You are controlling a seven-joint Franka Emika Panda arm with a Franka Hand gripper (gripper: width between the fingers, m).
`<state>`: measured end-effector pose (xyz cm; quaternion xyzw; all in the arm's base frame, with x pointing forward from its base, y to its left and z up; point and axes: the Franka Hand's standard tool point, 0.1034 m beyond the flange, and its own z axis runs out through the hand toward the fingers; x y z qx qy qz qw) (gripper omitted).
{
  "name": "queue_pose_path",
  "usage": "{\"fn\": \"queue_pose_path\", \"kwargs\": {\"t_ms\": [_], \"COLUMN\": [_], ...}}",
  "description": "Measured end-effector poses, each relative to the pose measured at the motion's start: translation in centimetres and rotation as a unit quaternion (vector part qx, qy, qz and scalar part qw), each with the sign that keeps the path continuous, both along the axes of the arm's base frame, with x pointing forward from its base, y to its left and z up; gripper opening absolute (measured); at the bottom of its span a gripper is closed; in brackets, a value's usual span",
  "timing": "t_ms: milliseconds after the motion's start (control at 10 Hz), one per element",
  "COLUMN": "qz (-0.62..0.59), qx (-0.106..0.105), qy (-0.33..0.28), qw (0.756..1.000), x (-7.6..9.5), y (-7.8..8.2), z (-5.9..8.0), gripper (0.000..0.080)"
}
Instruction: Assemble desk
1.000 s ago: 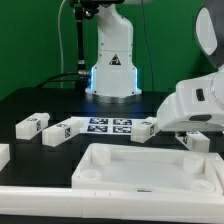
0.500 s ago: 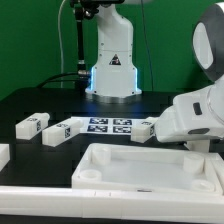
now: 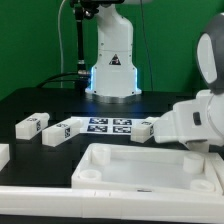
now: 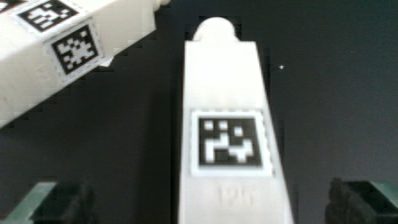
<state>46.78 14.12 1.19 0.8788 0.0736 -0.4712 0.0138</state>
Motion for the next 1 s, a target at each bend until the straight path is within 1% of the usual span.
{"fn": "queue_pose_path", "kwargs": {"t_ms": [200, 300, 400, 500, 600, 700, 800, 900, 1000], "qz": [0.000, -0.001, 0.000, 0.001, 0.002, 0.001, 0.001, 0.001, 0.001], "qx": [0.002, 0.003, 0.003, 0.003, 0.004, 0.004, 0.004, 0.004, 0.004], "qy": [-0.010, -0.016, -0.018, -0.018, -0.019, -0.019, -0.019, -0.019, -0.020], "qw": [1.000, 1.000, 1.000, 1.000, 1.000, 1.000, 1.000, 1.000, 1.000], "x": [0.86, 0.93, 0.95, 0.95, 0.95, 0.98, 1.00, 1.03, 1.06], "y": [0.44, 0.57, 0.69, 0.78, 0.77, 0.73, 0.68, 0.67, 0.66], "z": [0.23, -0.13, -0.18, -0.19, -0.18, -0.17, -0.16, -0.14, -0.08], "gripper": [0.0649, 0.0649, 0.0649, 0.0602, 0.0602, 0.0426, 0.0426, 0.0288, 0.0288]}}
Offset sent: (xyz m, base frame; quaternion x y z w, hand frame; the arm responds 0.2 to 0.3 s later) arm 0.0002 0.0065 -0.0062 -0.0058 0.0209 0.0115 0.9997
